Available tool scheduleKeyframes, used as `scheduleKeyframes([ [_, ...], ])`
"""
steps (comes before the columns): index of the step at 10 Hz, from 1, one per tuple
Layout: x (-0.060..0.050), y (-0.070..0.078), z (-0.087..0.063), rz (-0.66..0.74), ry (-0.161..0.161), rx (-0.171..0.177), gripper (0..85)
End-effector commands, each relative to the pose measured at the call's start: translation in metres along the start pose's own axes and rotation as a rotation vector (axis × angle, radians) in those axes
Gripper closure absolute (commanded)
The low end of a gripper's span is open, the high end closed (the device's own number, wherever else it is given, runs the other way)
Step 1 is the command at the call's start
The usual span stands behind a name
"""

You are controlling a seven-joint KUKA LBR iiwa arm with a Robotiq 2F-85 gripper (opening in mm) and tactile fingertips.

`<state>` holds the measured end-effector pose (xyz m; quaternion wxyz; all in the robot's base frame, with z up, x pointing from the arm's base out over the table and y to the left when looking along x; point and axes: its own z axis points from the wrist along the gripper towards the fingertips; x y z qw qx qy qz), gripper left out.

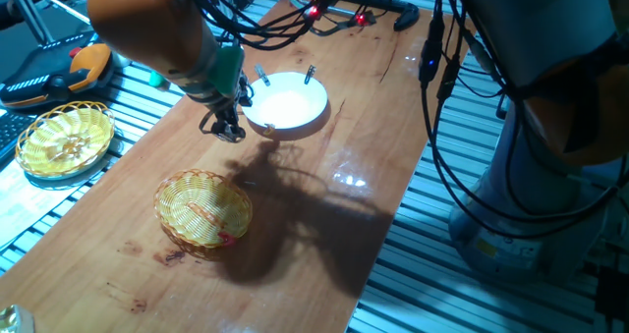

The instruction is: Use a clamp

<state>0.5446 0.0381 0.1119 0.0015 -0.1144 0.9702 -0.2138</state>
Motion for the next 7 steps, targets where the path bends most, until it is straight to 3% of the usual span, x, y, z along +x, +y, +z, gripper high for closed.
scheduleKeyframes([
  [1,-0.0001,-0.0001,0.0001,0.000,-0.001,0.002,20.3],
  [5,-0.0001,-0.0001,0.0001,0.008,0.002,0.001,14.3],
  [7,-0.0001,-0.0001,0.0001,0.009,0.021,0.002,13.7],
])
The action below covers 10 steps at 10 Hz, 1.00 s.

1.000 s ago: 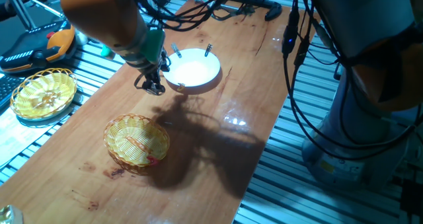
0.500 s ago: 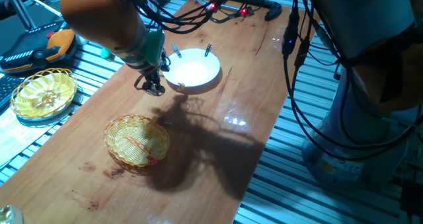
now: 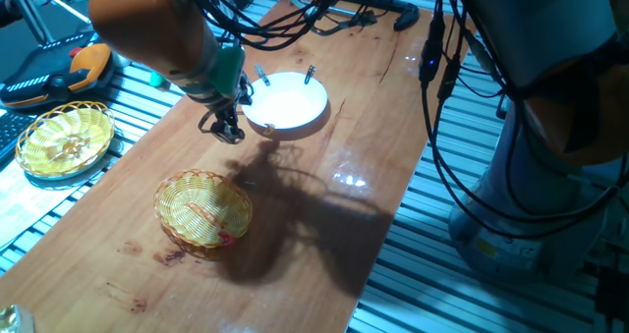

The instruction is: Use a clamp

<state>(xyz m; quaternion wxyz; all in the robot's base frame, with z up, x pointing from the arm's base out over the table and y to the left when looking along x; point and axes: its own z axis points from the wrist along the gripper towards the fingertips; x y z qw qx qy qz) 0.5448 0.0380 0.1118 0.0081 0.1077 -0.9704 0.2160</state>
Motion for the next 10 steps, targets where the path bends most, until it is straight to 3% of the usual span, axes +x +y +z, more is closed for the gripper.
scheduleKeyframes([
  [1,0.0001,0.0000,-0.0001,0.000,0.008,-0.001,13.3],
  [5,0.0001,0.0000,-0.0001,-0.012,0.012,-0.032,11.0],
  [9,0.0001,0.0000,-0.0001,-0.016,0.000,-0.030,9.3],
  [10,0.0007,0.0008,0.0001,-0.017,0.000,-0.015,9.7],
])
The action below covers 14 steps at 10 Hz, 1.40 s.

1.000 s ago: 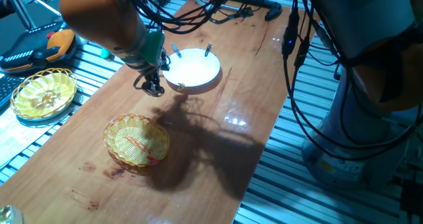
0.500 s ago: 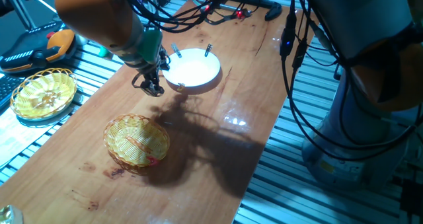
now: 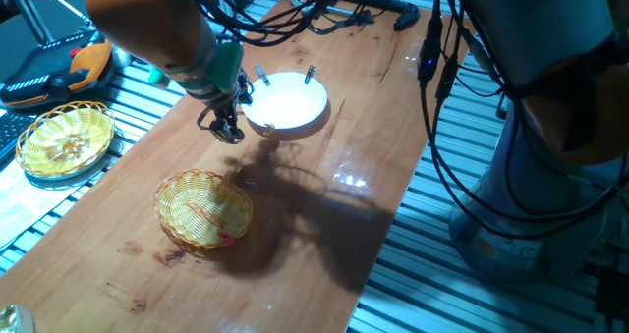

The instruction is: Use a clamp

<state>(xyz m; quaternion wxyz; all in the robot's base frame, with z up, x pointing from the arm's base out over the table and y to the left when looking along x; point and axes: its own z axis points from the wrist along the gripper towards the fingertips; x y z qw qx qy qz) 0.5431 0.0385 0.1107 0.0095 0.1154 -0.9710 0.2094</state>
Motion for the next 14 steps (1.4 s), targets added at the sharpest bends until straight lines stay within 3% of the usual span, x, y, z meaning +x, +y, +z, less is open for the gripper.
scheduleKeyframes([
  [1,0.003,0.005,0.002,0.000,-0.006,0.016,9.7],
  [3,0.006,0.006,0.007,-0.009,-0.014,0.018,9.7],
  [5,0.009,0.002,0.017,-0.032,-0.041,0.053,11.3],
  [7,0.016,0.005,0.030,-0.037,-0.073,0.057,11.3],
  [11,0.033,0.012,0.041,-0.022,-0.114,0.094,12.3],
  [14,0.033,0.005,0.045,-0.029,-0.130,0.109,13.7],
])
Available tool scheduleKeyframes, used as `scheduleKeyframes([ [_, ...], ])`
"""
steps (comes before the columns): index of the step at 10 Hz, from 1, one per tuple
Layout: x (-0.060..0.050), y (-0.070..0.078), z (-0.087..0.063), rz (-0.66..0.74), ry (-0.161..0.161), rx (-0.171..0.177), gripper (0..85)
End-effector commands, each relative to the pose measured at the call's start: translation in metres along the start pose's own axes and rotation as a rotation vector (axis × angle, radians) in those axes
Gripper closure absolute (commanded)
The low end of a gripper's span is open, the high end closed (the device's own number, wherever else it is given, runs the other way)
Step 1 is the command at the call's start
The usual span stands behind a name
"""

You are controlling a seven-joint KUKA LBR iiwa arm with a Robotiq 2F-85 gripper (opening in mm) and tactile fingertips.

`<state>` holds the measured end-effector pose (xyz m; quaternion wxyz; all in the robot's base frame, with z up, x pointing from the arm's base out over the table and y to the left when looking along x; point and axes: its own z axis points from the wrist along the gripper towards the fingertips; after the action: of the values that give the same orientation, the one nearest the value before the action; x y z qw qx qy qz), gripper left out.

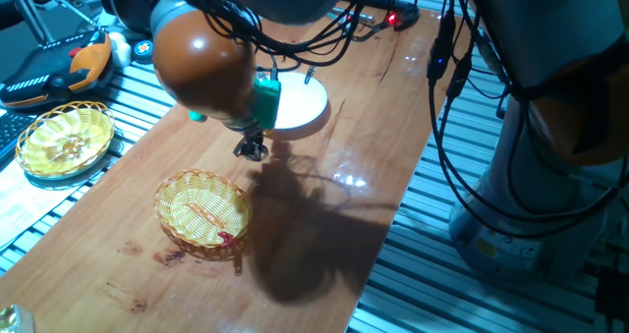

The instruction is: Use a clamp

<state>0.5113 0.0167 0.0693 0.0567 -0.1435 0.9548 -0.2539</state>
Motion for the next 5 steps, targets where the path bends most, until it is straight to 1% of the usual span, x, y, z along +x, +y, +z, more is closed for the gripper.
scheduleKeyframes([
  [1,0.0007,-0.0004,0.0022,-0.003,-0.004,-0.003,15.7],
  [2,0.0009,-0.0005,0.0026,-0.006,-0.006,-0.003,18.7],
  [4,0.0010,-0.0002,0.0024,-0.011,-0.013,0.011,27.7],
  [5,0.0010,-0.0002,0.0026,-0.015,-0.014,0.015,30.3],
])
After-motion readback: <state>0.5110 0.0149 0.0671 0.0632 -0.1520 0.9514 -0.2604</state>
